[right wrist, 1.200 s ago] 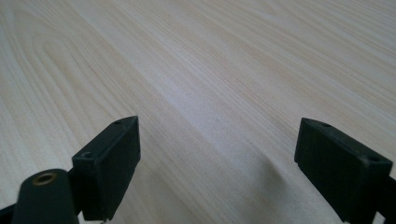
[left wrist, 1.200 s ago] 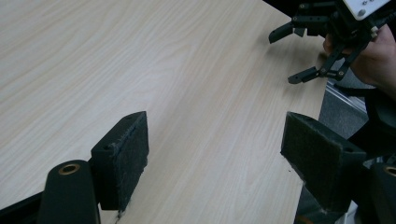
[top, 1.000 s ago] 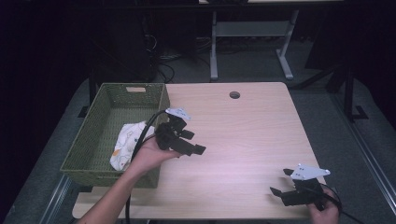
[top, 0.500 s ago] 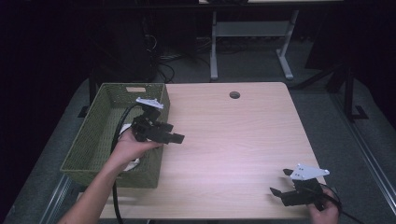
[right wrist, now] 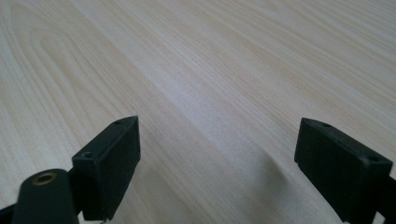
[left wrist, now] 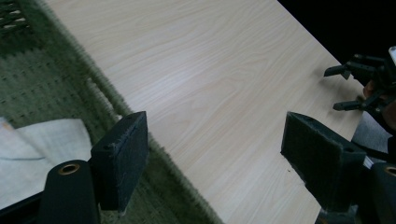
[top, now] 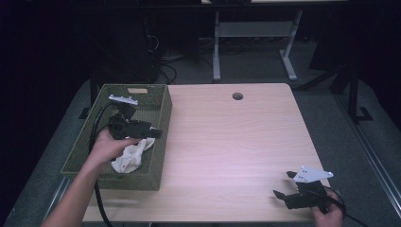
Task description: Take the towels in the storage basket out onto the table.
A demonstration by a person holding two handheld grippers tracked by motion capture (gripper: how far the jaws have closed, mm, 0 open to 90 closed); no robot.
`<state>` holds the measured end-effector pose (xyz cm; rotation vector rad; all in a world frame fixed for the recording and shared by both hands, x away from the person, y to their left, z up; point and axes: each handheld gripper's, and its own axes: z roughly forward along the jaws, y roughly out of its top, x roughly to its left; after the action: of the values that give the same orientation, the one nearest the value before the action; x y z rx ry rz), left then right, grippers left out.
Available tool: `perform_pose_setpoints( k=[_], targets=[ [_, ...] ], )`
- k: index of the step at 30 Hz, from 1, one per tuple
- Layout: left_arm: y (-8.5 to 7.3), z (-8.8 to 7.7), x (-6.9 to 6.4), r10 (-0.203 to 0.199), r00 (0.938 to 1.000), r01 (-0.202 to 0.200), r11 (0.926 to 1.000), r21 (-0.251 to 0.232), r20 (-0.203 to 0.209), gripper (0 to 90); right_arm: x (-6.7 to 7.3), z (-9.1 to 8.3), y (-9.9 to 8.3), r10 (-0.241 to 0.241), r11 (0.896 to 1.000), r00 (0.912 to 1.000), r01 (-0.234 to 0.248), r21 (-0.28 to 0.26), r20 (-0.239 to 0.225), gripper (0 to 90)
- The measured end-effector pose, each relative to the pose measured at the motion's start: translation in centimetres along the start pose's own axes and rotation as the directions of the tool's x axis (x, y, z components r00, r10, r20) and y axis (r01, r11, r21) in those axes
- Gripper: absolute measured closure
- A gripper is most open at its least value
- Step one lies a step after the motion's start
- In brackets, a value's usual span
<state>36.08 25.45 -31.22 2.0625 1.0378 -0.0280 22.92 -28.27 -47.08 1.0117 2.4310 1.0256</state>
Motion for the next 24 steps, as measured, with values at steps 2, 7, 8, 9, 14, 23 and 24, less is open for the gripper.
perform_pose_setpoints(
  k=[2, 7, 8, 9, 14, 23, 24],
  targets=[
    [-0.3, -0.3, 0.6, -0.014, 0.9998, 0.014, 0.9999, 0.002, -0.013, 23.0, 0.0, 0.0, 0.0, 0.001, 1.0, 1.0, -0.001, 0.0, 0.001, 14.0],
    [-0.8, -0.7, 1.7, -0.046, 0.9984, 0.046, 0.9989, 0.011, -0.034, 23.0, 0.0, 0.0, 0.0, 0.007, 1.0, 1.0, -0.007, 0.0, 0.001, 14.0],
    [-1.0, -0.8, 2.1, -0.052, 0.9975, 0.053, 0.9985, 0.013, -0.049, 23.0, 0.0, 0.0, 0.0, 0.008, 1.0, 1.0, -0.008, -0.001, 0.0, 14.0],
    [-1.1, -0.8, 2.3, -0.056, 0.9969, 0.058, 0.9981, 0.02, -0.054, 22.9, 0.0, 0.0, 0.0, 0.006, 1.0, 1.0, -0.006, -0.003, 0.0, 14.0],
    [-1.9, -1.0, 3.9, -0.09, 0.9901, 0.095, 0.9948, 0.037, -0.108, 23.0, 0.0, 0.0, 0.0, 0.003, 1.0, 1.0, -0.003, 0.002, -0.002, 14.0],
    [-3.4, -0.8, 6.4, -0.161, 0.9691, 0.18, 0.9797, 0.088, -0.186, 25.6, 0.0, 0.0, 0.0, 0.003, 1.0, 1.0, -0.003, 0.003, -0.004, 14.0],
    [-3.6, -0.6, 6.7, -0.158, 0.9633, 0.185, 0.9767, 0.11, -0.217, 28.4, 0.0, 0.0, 0.0, 0.003, 1.0, 1.0, -0.003, 0.003, -0.004, 14.0]
  ],
)
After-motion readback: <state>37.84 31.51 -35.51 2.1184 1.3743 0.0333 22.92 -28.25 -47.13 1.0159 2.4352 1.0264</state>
